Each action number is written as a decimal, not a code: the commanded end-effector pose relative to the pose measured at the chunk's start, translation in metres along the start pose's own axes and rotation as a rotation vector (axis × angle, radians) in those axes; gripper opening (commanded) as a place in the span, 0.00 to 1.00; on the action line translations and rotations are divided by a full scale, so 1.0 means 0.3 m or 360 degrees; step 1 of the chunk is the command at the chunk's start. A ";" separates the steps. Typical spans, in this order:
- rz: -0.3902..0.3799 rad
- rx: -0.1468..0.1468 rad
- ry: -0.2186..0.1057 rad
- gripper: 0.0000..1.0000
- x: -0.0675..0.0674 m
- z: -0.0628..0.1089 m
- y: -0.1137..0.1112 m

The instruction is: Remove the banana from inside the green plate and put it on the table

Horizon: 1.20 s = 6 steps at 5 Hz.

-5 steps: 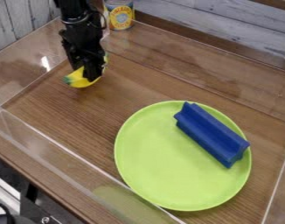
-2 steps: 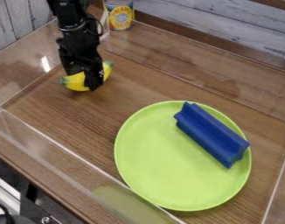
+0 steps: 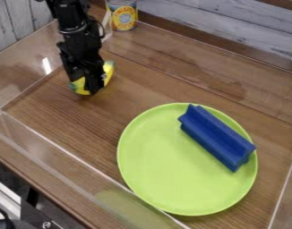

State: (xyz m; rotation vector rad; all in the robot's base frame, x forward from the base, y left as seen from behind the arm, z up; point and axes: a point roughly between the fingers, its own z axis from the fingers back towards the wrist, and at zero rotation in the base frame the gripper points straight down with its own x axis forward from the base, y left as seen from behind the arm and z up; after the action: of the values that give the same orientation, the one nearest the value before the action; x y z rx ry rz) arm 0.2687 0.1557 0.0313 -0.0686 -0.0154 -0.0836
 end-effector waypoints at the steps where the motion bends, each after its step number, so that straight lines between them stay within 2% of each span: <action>1: 0.0026 0.0020 -0.0049 1.00 -0.001 0.048 0.011; 6: 0.0090 -0.0063 -0.0065 1.00 -0.003 0.094 -0.015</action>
State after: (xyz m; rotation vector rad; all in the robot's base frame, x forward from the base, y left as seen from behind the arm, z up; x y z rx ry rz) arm 0.2592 0.1444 0.0343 -0.1610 0.0254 -0.0315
